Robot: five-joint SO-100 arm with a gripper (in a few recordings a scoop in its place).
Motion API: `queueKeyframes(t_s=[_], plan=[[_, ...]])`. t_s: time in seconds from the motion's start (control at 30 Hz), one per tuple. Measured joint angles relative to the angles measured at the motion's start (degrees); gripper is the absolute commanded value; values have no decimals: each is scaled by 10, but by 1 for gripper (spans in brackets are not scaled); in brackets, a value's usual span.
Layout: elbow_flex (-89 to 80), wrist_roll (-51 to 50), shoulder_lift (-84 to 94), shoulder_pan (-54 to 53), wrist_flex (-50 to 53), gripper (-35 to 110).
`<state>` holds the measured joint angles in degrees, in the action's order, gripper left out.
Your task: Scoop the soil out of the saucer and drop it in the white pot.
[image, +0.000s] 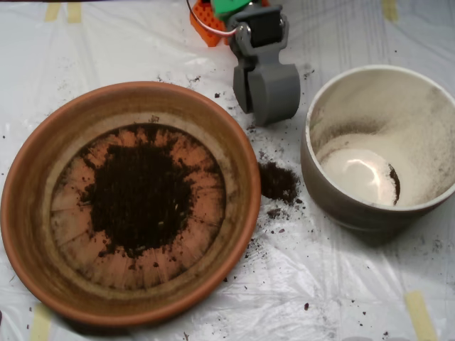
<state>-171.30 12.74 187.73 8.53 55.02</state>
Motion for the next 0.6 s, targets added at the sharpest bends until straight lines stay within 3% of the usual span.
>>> queueKeyframes(t_s=[0.2,0.6], plan=[[103,-27,-44,-27,0,17],[381,-112,-437,-171,15,23]])
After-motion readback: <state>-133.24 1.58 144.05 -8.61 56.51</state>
